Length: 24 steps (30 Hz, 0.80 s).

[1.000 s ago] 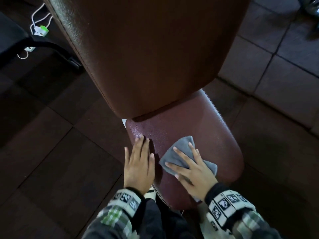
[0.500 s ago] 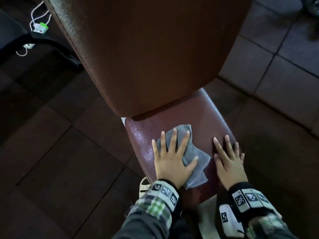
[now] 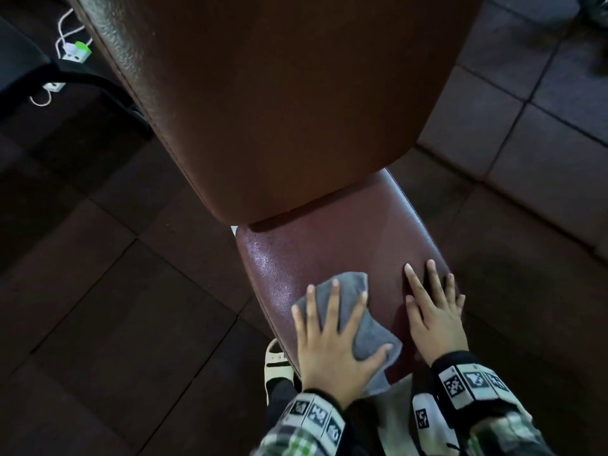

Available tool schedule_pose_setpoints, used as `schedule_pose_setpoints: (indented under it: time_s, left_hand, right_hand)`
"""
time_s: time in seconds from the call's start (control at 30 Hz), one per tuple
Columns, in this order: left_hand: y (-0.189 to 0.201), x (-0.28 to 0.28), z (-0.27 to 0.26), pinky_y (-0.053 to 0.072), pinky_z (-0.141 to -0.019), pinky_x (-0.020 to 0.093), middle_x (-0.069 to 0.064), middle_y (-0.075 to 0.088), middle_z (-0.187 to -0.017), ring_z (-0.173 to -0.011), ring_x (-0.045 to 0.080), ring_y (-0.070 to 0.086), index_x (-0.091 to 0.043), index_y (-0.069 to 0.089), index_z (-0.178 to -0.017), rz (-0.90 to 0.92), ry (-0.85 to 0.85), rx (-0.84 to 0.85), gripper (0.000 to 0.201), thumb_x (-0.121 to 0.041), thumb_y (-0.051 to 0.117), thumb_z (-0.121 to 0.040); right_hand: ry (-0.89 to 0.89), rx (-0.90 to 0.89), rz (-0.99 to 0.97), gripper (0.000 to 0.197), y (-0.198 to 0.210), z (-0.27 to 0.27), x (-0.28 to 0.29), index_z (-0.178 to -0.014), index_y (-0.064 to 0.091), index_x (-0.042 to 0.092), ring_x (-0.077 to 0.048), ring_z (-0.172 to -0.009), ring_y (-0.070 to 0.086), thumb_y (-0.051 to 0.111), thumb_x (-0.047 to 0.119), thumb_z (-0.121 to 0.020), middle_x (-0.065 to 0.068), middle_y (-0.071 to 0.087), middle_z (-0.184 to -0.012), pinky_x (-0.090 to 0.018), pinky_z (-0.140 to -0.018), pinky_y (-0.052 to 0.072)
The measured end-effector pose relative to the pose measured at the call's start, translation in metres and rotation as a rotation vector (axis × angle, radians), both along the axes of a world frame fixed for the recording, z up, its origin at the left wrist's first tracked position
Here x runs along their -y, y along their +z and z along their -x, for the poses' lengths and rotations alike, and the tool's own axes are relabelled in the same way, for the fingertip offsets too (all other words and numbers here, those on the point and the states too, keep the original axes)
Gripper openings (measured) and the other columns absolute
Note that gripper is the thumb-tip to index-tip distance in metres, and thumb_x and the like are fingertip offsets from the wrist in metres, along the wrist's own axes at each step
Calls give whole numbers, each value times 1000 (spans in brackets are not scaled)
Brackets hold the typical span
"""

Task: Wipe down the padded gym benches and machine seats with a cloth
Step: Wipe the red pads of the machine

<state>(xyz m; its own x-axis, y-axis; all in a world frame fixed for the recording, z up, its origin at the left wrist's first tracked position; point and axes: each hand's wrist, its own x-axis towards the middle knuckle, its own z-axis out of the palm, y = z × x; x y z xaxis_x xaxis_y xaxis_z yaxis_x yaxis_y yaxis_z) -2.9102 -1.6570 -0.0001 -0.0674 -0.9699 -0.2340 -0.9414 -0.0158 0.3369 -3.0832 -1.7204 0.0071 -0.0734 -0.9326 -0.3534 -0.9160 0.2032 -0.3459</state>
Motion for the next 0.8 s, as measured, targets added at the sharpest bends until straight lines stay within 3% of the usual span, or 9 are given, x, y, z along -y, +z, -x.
schedule_pose_setpoints:
  time_s: [0.1, 0.27, 0.37, 0.47, 0.53, 0.63, 0.8]
  left_hand:
    - [-2, 37, 4, 6, -117, 58, 1, 24, -162, -148, 38, 17, -43, 30, -150, 29, 0, 10, 75, -73, 44, -84]
    - [-3, 71, -33, -4, -120, 50, 0, 20, -163, -150, 33, 14, -44, 23, -152, 38, 90, 27, 66, -64, 38, -91]
    - [-6, 55, -54, 8, -119, 53, 8, 27, -160, -148, 35, 20, -38, 30, -152, 61, 234, 25, 67, -58, 42, -90]
    - [-8, 18, -53, 21, -115, 63, 15, 37, -151, -145, 41, 22, -29, 39, -150, 92, 316, -36, 65, -54, 43, -90]
    - [-7, -2, -39, 18, -115, 65, 12, 38, -153, -147, 40, 20, -28, 39, -150, 85, 235, -40, 65, -56, 42, -91]
    - [-4, -3, -17, 7, -119, 58, 3, 33, -158, -149, 34, 19, -33, 34, -151, 106, 45, -17, 64, -59, 40, -93]
    - [-8, 66, -17, 8, -118, 57, -1, 33, -159, -148, 32, 23, -36, 41, -147, 175, -32, -26, 56, -53, 43, -94]
  right_hand:
    - [9, -7, 5, 50, -1, 1, 0, -138, 11, 49, -25, -144, -5, 31, 37, -94, 15, -2, -152, -48, -113, -5]
    - [1, 3, -29, 54, 1, 0, -1, -139, 13, 52, -22, -144, -9, 23, 44, -86, 19, -7, -148, -45, -113, -9]
    - [-2, -4, -29, 54, -1, 1, -1, -138, 13, 53, -20, -143, -12, 22, 47, -85, 18, -6, -151, -46, -114, -10]
    - [9, -11, -16, 59, -4, 2, -4, -138, 10, 54, -20, -143, -14, 20, 61, -80, 18, -8, -152, -44, -112, -12]
    - [14, -21, -3, 64, -6, 2, -5, -139, 10, 53, -21, -143, -13, 19, 66, -77, 18, -8, -152, -44, -111, -12]
    - [8, -23, 2, 64, -8, 1, -4, -139, 10, 53, -21, -143, -14, 20, 67, -77, 19, -8, -152, -46, -112, -10]
    - [6, -4, -2, 64, -8, 3, -4, -138, 8, 55, -12, -139, -20, 21, 68, -77, 22, -10, -151, -44, -112, -12]
